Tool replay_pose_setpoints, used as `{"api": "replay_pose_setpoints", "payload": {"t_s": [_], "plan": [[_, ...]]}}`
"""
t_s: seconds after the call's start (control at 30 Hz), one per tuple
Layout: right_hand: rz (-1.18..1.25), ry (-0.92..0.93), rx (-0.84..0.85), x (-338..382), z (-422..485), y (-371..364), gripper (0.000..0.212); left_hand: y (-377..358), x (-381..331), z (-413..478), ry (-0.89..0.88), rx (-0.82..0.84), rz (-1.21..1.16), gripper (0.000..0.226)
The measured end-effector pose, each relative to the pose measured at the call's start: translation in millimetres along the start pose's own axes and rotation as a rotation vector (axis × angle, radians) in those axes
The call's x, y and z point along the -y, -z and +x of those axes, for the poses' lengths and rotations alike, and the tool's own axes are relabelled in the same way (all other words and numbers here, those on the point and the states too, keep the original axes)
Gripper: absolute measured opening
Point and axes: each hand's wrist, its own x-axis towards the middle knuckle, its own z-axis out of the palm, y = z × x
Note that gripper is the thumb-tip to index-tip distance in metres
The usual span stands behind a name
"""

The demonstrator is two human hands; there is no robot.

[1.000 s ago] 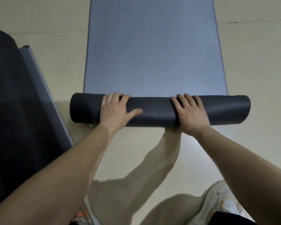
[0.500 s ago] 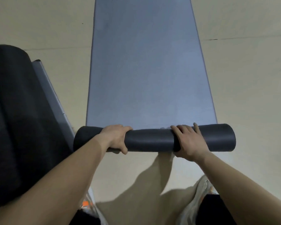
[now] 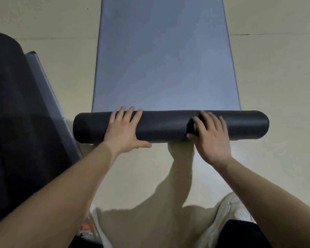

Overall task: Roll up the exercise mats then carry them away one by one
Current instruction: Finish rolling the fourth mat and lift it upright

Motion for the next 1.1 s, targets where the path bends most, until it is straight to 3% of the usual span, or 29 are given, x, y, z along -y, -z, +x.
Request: {"api": "replay_pose_setpoints", "payload": {"t_s": [0.1, 0.2, 0.23, 0.33, 0.47, 0.6, 0.7, 0.83, 0.93, 1.0, 1.07, 1.1], "plan": [[-0.189, -0.018, 0.131, 5, 22, -12, 0.126, 23, 20, 43, -0.081, 0.003, -0.039, 0.117], [-0.236, -0.007, 0.16, -3, 77, 3, 0.12, 24, 18, 55, -0.044, -0.157, -0.048, 0.104], [-0.251, 0.014, 0.19, -5, 90, 11, 0.118, 23, 15, 54, -0.012, -0.171, -0.001, 0.108], [-0.28, 0.053, 0.246, -7, 102, 26, 0.106, 21, 14, 53, -0.012, -0.131, 0.195, 0.132], [-0.239, 0.012, 0.287, 1, 81, 38, 0.087, 33, 9, 43, -0.048, -0.089, 0.202, 0.114], [-0.213, 0.02, 0.423, 6, 33, 46, 0.083, 29, -9, 5, -0.106, 0.074, 0.177, 0.104], [-0.159, 0.016, 0.544, 6, 0, 45, 0.091, 22, -18, -18, -0.153, 0.205, 0.129, 0.102], [-0.184, -0.06, 0.404, 19, -44, 30, 0.134, 36, -14, -9, -0.136, 0.39, -0.045, 0.106], [-0.18, -0.099, 0.401, 23, -58, 15, 0.146, 51, -11, 5, -0.099, 0.495, -0.147, 0.112], [-0.115, -0.11, 0.428, 19, -37, 15, 0.144, 48, -10, -3, -0.041, 0.315, -0.124, 0.101], [-0.029, -0.102, 0.417, 9, -3, 25, 0.132, 30, -13, -24, 0.062, -0.136, -0.092, 0.068], [-0.003, -0.084, 0.436, 3, 15, 32, 0.129, 21, -15, -33, 0.104, -0.253, -0.08, 0.066]]}}
